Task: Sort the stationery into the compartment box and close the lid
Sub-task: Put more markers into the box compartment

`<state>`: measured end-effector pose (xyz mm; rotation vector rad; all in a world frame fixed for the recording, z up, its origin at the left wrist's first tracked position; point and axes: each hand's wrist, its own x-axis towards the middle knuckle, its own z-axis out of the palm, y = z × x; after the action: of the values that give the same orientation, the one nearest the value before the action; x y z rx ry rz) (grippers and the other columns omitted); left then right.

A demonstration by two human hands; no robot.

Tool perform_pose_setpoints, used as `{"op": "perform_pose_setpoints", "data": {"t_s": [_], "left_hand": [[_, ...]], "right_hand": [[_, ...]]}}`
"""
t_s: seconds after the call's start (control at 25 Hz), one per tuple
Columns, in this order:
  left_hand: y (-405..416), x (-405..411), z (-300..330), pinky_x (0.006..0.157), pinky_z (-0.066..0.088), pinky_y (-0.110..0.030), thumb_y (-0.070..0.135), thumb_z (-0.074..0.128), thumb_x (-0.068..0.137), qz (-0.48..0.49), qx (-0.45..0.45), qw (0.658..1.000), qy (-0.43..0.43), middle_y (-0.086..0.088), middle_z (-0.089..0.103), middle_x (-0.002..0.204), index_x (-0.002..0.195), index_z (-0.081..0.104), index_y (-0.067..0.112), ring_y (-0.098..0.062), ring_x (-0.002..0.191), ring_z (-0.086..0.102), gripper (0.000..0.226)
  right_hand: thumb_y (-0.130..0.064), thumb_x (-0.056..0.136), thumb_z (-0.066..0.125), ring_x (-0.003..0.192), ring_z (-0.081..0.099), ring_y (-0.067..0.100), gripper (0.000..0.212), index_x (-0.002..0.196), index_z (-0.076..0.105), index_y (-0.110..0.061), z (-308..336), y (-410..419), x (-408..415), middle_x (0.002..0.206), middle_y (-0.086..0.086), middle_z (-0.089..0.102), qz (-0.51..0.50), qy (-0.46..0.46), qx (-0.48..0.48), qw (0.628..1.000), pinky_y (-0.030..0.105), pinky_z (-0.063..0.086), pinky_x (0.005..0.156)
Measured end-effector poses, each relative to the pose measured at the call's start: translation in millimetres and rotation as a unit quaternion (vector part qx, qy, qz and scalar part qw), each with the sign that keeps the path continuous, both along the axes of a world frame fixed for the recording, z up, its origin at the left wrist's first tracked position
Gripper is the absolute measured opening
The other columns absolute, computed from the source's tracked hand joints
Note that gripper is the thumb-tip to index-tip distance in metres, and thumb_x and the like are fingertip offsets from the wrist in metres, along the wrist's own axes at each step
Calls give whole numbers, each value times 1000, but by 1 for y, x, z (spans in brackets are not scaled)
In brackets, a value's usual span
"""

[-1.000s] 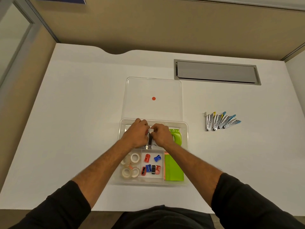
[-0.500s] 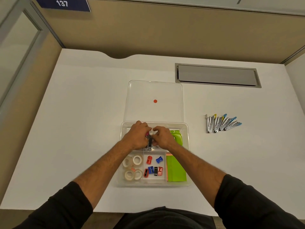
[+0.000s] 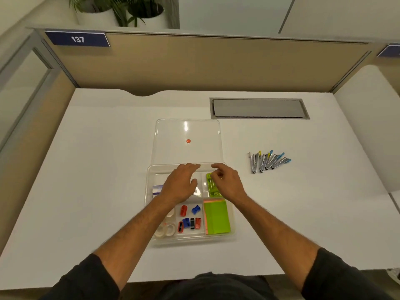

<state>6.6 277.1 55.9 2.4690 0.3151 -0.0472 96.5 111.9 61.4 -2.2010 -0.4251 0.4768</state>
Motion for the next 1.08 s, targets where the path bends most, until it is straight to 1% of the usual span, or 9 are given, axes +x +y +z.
{"op": "perform_pose_setpoints", "data": {"t_s": [0.12, 0.2, 0.32, 0.4, 0.52, 0.68, 0.8, 0.92, 1.08], "left_hand": [[-33, 4, 3, 116, 28, -34, 20, 56, 96, -14, -23, 1000, -12, 1, 40, 154, 148, 40, 23, -17, 141, 34, 55], [-51, 8, 5, 118, 24, -33, 20, 57, 96, -22, -34, 999, -15, 2, 34, 158, 150, 37, 23, -16, 144, 29, 58], [-74, 14, 6, 118, 21, -30, 20, 58, 95, -24, -27, 999, -11, 2, 30, 159, 152, 34, 23, -15, 146, 27, 61], [-88, 20, 7, 118, 19, -27, 19, 57, 95, -23, -30, 999, -6, 3, 29, 160, 152, 33, 24, -14, 146, 26, 62], [-110, 35, 9, 119, 23, -30, 21, 56, 95, -21, -27, 999, -1, 3, 31, 159, 151, 34, 24, -14, 145, 26, 60], [-142, 58, 11, 114, 25, -26, 21, 57, 95, -14, -23, 1000, -5, 2, 41, 153, 148, 40, 20, -16, 140, 34, 56], [-156, 73, 9, 110, 27, -23, 20, 57, 95, -4, -14, 1000, -10, 3, 46, 148, 146, 44, 21, -16, 135, 39, 52], [-161, 85, 1, 107, 29, -22, 19, 57, 95, 14, -10, 1000, -5, 4, 49, 144, 143, 48, 21, -16, 131, 42, 49], [-165, 105, -7, 104, 36, -28, 19, 57, 94, 23, -7, 1000, 16, 3, 53, 139, 140, 52, 21, -18, 127, 46, 46]], "right_hand": [[-19, 92, 58, 97, 64, 12, 33, 125, 63, -17, 1, -27, 0, 104, -1, 72, 5, -14, 1, 1000, 31, 51, 92], [-19, 93, 59, 110, 57, 15, 37, 129, 61, -18, -2, -45, 3, 113, -3, 70, 13, -35, -16, 999, 29, 43, 98], [-19, 94, 60, 126, 42, 17, 40, 134, 58, -16, -5, -73, 11, 127, -1, 63, 8, -63, -35, 997, 19, 30, 100], [-18, 94, 61, 129, 39, 18, 40, 134, 58, -14, -7, -91, 21, 128, 0, 62, 5, -69, -39, 997, 17, 27, 99], [-18, 92, 62, 125, 42, 18, 37, 128, 62, -15, -5, -118, 42, 123, -2, 64, -9, -72, -43, 996, 17, 29, 95], [-18, 90, 61, 112, 51, 20, 27, 117, 67, -17, -9, -154, 70, 111, -5, 67, -25, -71, -59, 995, 28, 41, 94], [-18, 89, 61, 103, 57, 21, 25, 112, 71, -16, -13, -173, 94, 106, -2, 70, -30, -75, -52, 995, 36, 49, 91], [-16, 88, 61, 98, 61, 21, 24, 109, 73, -13, -18, -182, 118, 103, 2, 72, -51, -67, -46, 995, 36, 50, 87], [-14, 86, 63, 90, 63, 16, 24, 106, 74, -12, -23, -180, 147, 98, 1, 73, -64, -40, -39, 996, 29, 49, 79]]}}
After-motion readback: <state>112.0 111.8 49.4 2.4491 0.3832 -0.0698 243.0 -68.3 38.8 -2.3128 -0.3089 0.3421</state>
